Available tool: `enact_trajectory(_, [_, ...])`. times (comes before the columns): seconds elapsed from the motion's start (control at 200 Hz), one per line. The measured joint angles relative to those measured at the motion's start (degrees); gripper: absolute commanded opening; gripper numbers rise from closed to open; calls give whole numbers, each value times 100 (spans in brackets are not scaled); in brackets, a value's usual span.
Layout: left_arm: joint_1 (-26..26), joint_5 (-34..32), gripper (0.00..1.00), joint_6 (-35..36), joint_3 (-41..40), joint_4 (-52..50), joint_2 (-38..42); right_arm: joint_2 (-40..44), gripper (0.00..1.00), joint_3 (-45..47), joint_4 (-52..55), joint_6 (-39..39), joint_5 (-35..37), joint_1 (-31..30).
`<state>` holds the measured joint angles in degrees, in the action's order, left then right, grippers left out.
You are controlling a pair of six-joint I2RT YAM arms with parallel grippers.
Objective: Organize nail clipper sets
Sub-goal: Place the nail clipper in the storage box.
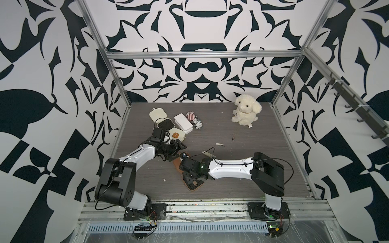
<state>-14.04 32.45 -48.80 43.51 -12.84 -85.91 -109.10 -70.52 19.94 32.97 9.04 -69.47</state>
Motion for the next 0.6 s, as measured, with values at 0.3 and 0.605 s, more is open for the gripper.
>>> enact_trajectory(0.3, [-2, -223, 77, -173, -35, 461, -505, 0, 0, 0, 11, -11, -7, 0])
enact_trajectory(0.605, [-273, -356, 77, -133, -39, 951, -688, 0, 0, -2, 81, 4, -15, -2])
